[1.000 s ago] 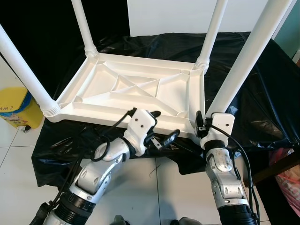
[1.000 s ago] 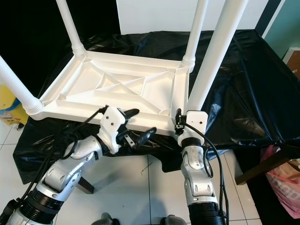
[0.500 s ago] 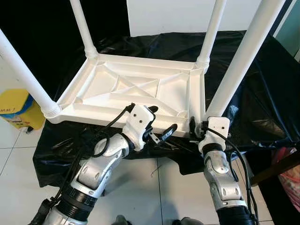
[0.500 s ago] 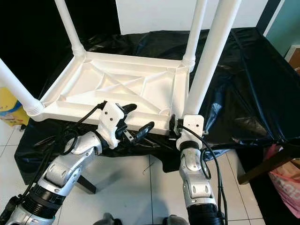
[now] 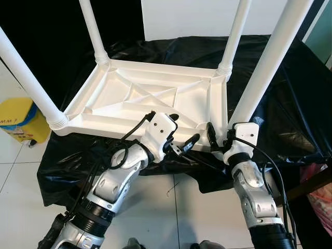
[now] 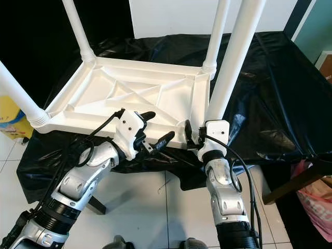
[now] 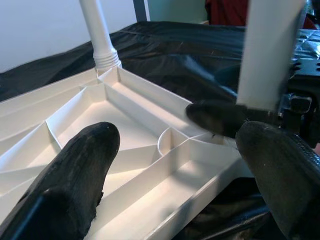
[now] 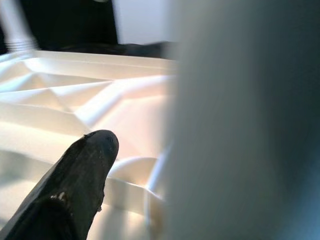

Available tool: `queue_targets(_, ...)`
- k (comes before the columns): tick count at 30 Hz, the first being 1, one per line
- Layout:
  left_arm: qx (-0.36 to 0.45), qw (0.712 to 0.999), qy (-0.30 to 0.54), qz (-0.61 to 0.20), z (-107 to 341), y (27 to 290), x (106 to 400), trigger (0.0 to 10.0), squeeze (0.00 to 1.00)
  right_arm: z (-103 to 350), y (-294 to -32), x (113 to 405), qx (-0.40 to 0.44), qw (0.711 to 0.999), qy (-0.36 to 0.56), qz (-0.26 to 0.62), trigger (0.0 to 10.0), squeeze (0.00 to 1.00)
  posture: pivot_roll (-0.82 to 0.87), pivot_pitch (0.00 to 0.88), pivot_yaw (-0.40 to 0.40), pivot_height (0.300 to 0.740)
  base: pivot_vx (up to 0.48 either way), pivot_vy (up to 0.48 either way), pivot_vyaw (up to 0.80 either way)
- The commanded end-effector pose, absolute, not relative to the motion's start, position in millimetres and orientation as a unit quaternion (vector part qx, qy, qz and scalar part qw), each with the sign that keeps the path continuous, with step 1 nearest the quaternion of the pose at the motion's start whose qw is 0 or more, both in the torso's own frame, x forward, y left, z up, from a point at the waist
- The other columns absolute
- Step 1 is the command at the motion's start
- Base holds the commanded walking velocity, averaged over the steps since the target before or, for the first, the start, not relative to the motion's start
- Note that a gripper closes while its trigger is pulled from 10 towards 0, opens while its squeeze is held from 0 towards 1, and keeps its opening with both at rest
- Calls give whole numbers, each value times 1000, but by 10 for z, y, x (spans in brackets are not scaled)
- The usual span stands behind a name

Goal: Building children table

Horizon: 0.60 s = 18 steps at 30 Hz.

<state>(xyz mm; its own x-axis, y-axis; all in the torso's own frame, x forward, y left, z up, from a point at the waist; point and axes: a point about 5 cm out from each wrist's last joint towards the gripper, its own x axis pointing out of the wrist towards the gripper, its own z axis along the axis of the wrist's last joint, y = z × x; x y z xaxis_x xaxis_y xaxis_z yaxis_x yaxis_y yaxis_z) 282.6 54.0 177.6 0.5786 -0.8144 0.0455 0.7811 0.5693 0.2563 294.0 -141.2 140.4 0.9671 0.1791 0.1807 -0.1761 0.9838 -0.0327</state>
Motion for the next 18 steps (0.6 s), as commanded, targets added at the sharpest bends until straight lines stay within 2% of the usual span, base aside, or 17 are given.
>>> queue_targets(1, 116, 866, -78, -480, 1735, 455, 2755, 10000, 0, 1391, -1388, 2973, -16, 987, -89, 133, 10000, 0, -10, 57, -14, 740, 0, 0, 0)
queue_targets(3, 117, 859, -76, -492, 1716, 425, 2716, 10000, 0, 1392, -1422, 2994, -26, 984, -86, 154, 10000, 0, -8, 57, -10, 740, 0, 0, 0)
queue_targets(5, 119, 849, -71, -510, 1680, 391, 2653, 10000, 0, 1391, -1497, 3013, -51, 973, -73, 211, 10000, 0, -6, 55, -8, 740, 0, 0, 0)
queue_targets(13, 119, 845, -71, -517, 1667, 375, 2634, 10000, 0, 1370, -1596, 3016, -78, 954, -49, 285, 10000, 0, -3, 51, -9, 740, 0, 0, 0)
queue_targets(14, 118, 845, -72, -516, 1670, 373, 2634, 10000, 0, 1351, -1622, 3021, -81, 952, -41, 294, 3216, 0, -1, 50, -9, 740, 0, 0, 0)
queue_targets(15, 118, 845, -72, -516, 1670, 373, 2634, 10000, 0, 1351, -1622, 3021, -81, 952, -41, 294, 3216, 0, -1, 50, -9, 740, 0, 0, 0)
queue_targets(17, 116, 846, -72, -515, 1669, 371, 2628, 10000, 0, 1321, -1653, 3030, -83, 950, -32, 300, 0, 0, 0, 51, -9, 740, 0, 0, 0)
queue_targets(18, 116, 846, -72, -515, 1669, 371, 2628, 10000, 0, 1321, -1653, 3030, -83, 950, -32, 300, 0, 0, 0, 51, -9, 740, 0, 0, 0)
